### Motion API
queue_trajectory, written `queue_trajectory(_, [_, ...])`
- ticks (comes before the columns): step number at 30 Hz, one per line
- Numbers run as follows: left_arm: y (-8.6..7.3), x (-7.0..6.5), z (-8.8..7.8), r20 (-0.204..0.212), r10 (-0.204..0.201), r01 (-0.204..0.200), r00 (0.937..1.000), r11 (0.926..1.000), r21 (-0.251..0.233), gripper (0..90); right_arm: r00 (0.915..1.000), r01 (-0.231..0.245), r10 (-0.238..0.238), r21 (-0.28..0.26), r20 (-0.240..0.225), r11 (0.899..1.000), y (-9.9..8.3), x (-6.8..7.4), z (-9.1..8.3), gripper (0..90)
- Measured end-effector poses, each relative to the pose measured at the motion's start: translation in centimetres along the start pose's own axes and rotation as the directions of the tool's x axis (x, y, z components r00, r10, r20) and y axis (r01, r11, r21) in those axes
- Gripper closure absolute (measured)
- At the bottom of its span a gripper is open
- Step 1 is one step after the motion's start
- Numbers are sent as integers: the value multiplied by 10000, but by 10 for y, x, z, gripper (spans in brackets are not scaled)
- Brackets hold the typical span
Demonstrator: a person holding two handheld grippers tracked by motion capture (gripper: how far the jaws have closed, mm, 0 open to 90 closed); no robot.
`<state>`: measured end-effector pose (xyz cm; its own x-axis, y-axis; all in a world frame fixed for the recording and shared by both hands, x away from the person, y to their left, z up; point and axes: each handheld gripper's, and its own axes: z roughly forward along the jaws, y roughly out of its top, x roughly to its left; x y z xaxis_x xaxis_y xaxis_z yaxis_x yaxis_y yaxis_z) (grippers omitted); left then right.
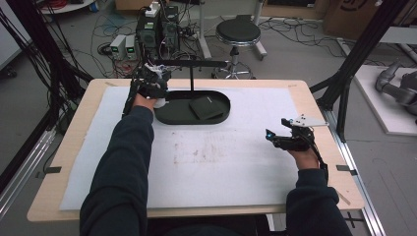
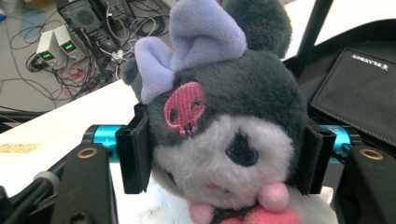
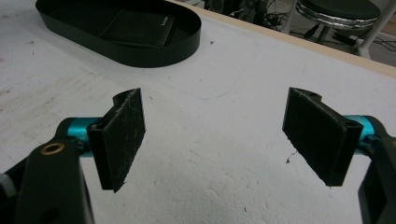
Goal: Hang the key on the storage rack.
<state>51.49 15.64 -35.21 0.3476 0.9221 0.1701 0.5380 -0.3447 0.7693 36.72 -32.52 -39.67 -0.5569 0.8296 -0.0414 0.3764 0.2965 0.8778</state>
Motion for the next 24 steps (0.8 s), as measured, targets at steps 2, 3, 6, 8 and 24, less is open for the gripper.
queue_trajectory(2, [0,1,2,-40,-112,112,9999,9999,-30,331,10000,-24,24,-24,19,10000,-1,-1,-1,216])
queue_trajectory(3, [0,1,3,-79,-170,169,9998,9998,-43,327,10000,-17,17,-32,33,10000,-1,-1,-1,216])
queue_trajectory(6, [-2,2,5,-116,-51,51,9999,10000,-33,304,10000,-55,55,-17,59,10000,-2,-2,-2,216])
queue_trajectory(8, [-4,2,7,-17,-210,210,9998,9998,-31,277,9999,-59,59,-16,97,10000,-3,-2,-3,215])
queue_trajectory(24, [-39,10,-21,1205,-1177,1299,9857,9867,-981,252,9999,-22,22,-53,124,10000,-4,0,-8,216])
